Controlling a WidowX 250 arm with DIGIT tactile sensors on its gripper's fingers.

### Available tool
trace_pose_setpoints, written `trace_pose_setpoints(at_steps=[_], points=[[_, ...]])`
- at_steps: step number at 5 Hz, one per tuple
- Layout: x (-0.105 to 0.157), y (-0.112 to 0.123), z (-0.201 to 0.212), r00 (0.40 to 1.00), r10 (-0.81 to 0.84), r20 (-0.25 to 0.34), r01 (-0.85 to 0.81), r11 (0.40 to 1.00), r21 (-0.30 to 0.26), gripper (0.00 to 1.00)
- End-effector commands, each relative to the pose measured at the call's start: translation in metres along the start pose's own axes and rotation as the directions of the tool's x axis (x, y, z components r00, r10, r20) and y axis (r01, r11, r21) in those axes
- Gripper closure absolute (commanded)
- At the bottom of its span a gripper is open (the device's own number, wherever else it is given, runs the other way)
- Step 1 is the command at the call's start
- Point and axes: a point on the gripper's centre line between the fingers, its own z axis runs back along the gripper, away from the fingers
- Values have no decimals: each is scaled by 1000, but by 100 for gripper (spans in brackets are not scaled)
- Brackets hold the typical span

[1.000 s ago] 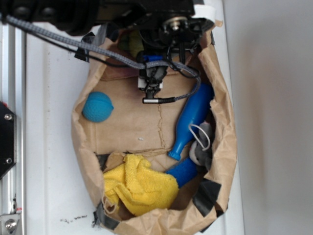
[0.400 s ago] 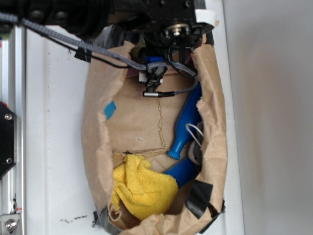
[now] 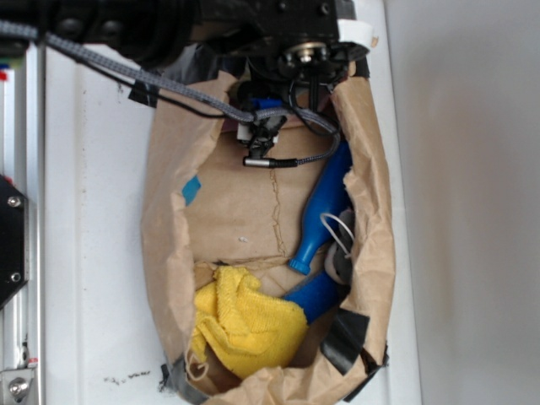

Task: Grab the green animal.

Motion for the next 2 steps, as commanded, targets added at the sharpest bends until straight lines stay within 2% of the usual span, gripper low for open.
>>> trace_pose_setpoints(at_steps=[1, 2], points=[[7, 12, 5, 1000, 0, 18, 0, 1000, 18, 0], [12, 16, -7, 1000, -11, -6, 11, 1000, 4, 0]])
